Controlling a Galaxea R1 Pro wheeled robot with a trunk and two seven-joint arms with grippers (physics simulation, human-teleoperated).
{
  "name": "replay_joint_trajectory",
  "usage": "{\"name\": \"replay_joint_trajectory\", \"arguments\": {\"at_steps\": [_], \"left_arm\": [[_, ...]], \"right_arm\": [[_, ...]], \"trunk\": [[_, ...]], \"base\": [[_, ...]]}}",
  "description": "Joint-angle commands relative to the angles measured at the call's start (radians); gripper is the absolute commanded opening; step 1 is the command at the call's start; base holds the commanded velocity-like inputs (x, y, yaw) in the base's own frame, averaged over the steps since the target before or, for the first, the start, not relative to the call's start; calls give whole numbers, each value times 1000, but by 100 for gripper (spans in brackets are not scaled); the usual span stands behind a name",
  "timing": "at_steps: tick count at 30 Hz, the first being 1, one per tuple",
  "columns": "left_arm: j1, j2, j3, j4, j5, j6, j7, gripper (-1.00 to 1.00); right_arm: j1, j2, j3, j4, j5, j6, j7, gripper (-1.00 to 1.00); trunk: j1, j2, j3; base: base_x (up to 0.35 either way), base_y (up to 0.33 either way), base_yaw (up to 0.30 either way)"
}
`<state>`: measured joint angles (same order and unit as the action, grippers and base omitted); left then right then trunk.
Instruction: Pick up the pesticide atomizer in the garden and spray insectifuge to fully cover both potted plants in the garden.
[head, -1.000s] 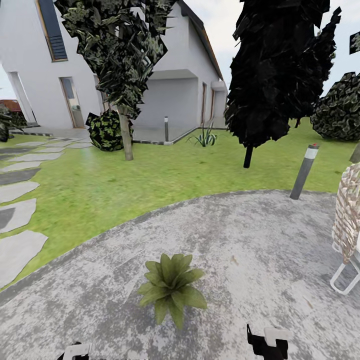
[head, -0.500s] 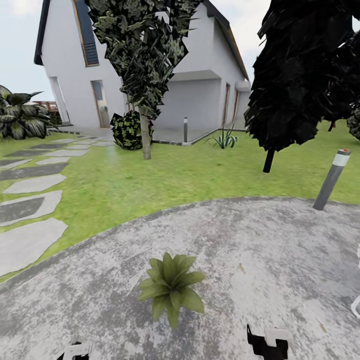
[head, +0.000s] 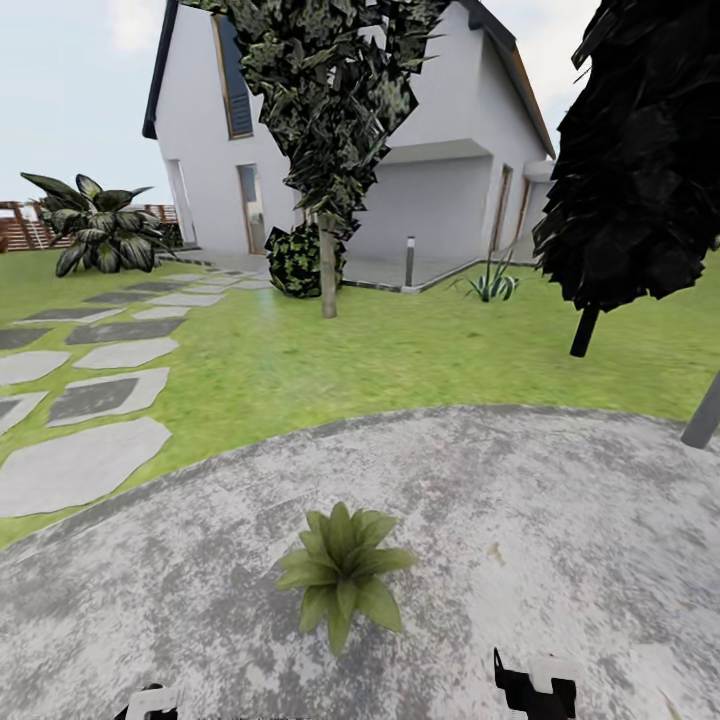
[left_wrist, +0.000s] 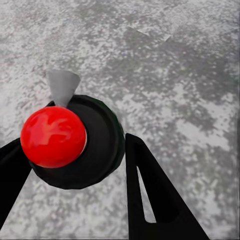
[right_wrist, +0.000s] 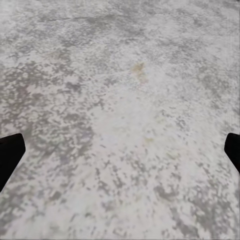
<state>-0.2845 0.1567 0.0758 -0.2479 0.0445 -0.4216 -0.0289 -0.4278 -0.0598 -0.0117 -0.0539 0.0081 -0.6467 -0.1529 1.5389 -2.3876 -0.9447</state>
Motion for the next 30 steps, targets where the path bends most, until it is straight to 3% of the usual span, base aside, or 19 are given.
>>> {"name": "replay_joint_trajectory", "arguments": {"at_steps": [1, 19, 30], "left_arm": [[-1, 0, 2, 1, 5, -3, -3, -100], [-1, 0, 2, 1, 6, -3, -3, -100], [-1, 0, 2, 1, 6, -3, -3, -100]], "right_arm": [[0, 0, -1, 0, 1, -2, -2, 100], [0, 0, -1, 0, 1, -2, -2, 100], [0, 0, -1, 0, 1, -2, -1, 100]], "trunk": [[0, 0, -1], [0, 0, -1], [0, 0, -1]], "base": [[0, -276, 272], [0, -276, 268], [0, -272, 27]]}}
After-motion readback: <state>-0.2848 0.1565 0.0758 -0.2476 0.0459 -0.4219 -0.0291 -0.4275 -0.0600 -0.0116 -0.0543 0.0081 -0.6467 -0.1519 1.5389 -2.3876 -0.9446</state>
